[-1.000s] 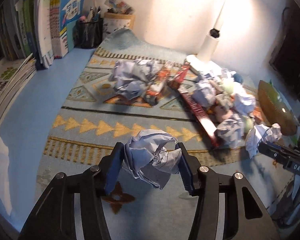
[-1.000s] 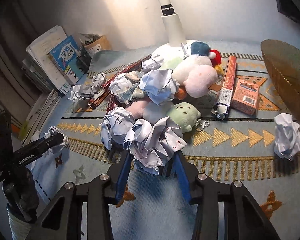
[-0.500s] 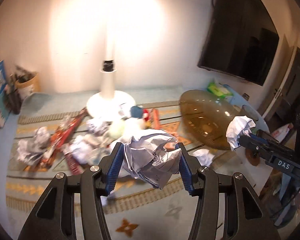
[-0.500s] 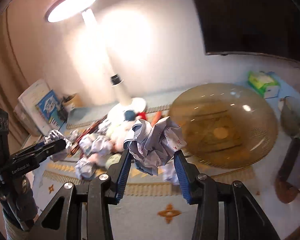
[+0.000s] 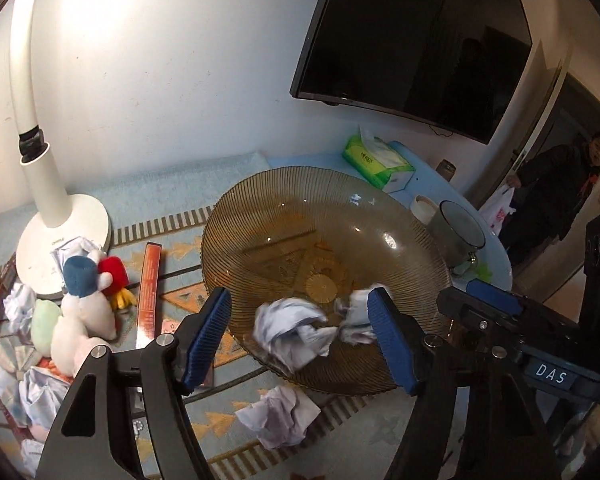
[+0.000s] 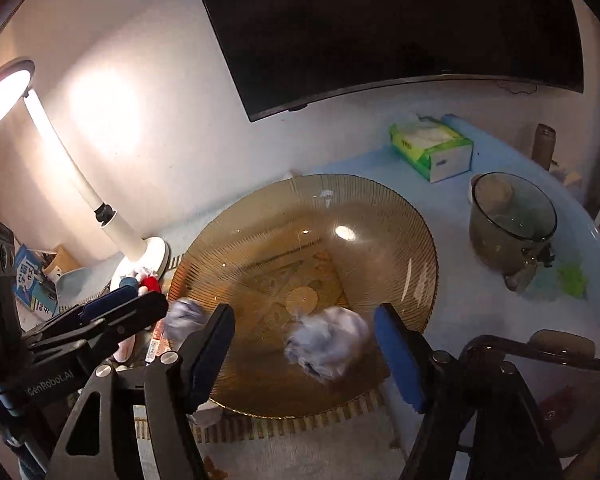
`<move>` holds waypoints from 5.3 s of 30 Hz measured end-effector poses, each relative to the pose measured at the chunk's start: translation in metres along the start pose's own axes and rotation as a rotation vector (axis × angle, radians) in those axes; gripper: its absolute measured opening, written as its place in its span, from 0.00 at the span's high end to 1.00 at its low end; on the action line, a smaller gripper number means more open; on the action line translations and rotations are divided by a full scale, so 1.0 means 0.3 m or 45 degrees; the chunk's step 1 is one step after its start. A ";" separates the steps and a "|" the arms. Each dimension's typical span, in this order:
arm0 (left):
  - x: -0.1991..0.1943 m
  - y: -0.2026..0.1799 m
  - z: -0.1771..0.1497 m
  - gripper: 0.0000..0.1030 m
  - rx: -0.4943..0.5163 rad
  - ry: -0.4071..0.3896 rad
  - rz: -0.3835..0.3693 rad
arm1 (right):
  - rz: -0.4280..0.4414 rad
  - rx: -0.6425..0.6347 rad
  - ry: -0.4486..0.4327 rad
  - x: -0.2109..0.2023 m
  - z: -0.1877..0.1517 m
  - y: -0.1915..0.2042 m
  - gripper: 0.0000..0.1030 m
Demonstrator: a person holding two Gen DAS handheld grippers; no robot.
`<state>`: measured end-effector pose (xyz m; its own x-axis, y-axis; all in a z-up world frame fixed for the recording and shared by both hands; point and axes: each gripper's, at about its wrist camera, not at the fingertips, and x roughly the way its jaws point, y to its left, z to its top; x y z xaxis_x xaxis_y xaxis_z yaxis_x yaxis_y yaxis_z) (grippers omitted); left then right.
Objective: Organize objects
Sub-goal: 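Carry both paper balls over the brown glass bowl and open both grippers, then grasp a crumpled paper ball with each gripper from the rug, then carry both paper balls to the glass bowl and release them inside, then move both grippers back toward the pile of toys and paper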
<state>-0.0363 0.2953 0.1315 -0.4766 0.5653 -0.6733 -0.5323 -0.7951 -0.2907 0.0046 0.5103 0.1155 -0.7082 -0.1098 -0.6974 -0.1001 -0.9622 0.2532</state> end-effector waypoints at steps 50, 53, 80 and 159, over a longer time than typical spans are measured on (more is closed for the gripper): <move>-0.427 1.210 -0.399 0.54 -0.536 -0.076 0.597 | 0.171 -0.110 0.292 0.292 -0.380 0.346 0.08; -0.450 1.226 -0.419 0.57 -0.581 -0.152 0.564 | 0.120 -0.104 0.277 0.323 -0.364 0.358 0.08; -0.744 0.783 -0.754 0.60 -0.577 -0.267 0.375 | 0.217 -0.209 0.183 0.145 -0.570 0.394 0.58; -0.450 0.816 -0.666 0.00 -0.445 0.067 0.995 | 0.082 -0.224 0.132 0.195 -0.441 0.427 0.04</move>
<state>0.0376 -0.0195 0.0154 -0.5793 -0.1773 -0.7956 0.1859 -0.9791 0.0828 0.0429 0.3478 0.0183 -0.6327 -0.1885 -0.7511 0.0728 -0.9801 0.1846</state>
